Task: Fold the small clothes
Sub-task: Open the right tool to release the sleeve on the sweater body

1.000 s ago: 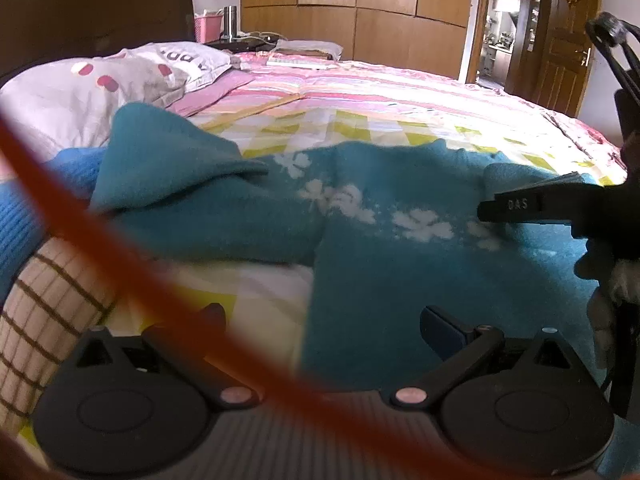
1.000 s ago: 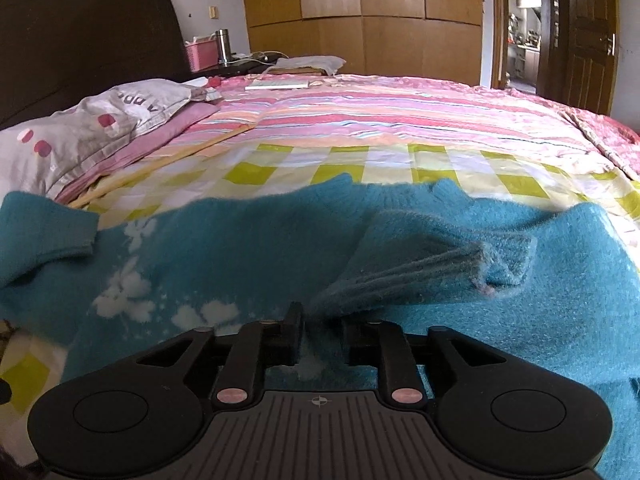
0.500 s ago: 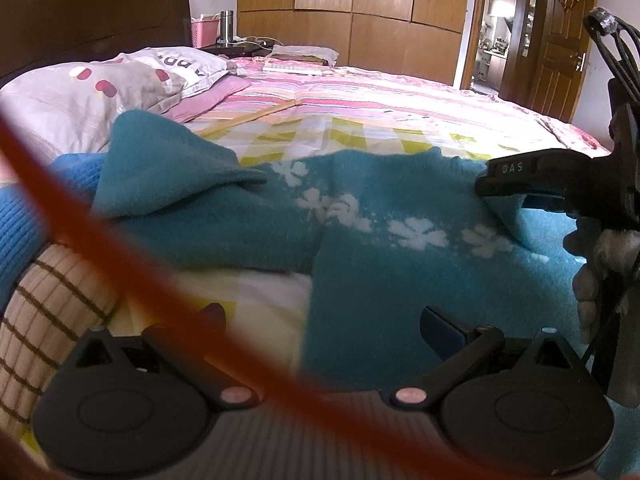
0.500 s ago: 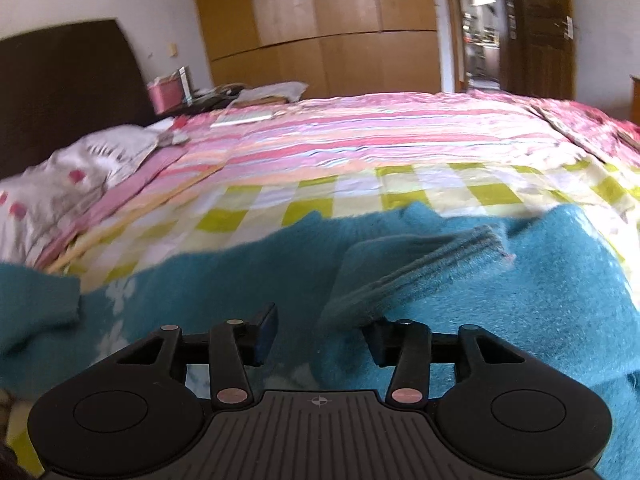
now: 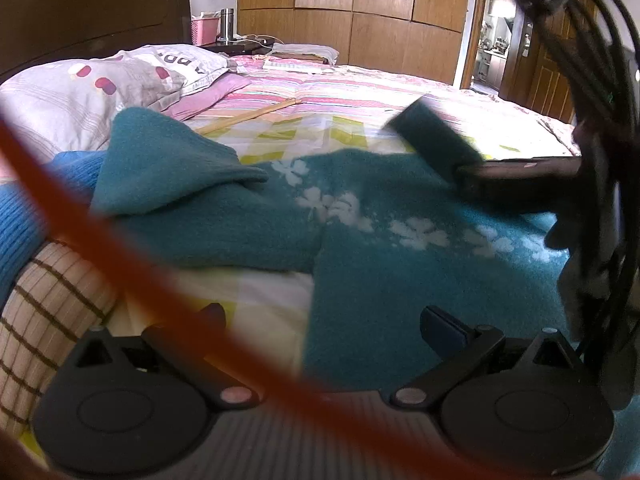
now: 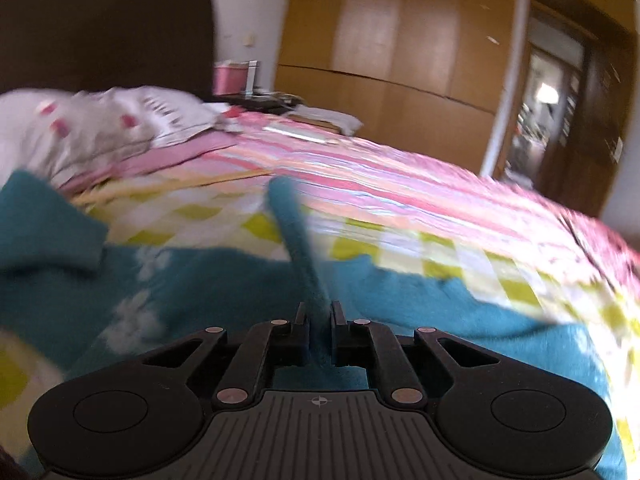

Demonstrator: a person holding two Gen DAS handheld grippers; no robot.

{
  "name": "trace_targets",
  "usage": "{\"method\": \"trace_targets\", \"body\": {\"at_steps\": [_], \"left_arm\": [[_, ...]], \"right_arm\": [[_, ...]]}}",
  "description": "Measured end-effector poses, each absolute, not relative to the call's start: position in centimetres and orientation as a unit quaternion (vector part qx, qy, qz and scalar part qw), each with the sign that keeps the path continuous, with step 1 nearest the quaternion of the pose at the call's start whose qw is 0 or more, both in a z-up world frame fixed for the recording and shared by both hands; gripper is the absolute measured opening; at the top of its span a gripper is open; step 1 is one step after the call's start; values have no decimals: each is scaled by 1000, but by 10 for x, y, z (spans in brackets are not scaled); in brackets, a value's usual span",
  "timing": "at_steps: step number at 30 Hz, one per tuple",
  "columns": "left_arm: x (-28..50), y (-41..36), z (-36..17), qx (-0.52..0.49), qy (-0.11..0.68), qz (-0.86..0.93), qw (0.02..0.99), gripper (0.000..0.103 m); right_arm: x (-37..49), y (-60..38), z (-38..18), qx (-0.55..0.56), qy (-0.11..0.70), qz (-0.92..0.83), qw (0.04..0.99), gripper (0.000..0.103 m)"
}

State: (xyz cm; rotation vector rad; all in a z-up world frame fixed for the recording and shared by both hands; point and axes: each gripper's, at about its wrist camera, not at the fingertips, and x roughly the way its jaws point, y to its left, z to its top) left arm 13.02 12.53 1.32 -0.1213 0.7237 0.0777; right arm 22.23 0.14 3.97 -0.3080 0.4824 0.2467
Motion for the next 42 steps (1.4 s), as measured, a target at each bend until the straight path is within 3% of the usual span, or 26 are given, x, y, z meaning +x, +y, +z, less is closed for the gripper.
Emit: {"method": "trace_targets", "body": {"at_steps": [27, 42], "left_arm": [[132, 129, 11, -61, 357, 46, 931, 103], [127, 137, 19, -63, 336, 56, 938, 103]], "right_arm": [[219, 20, 20, -152, 254, 161, 942, 10], [214, 7, 33, -113, 272, 229, 928, 25]]}}
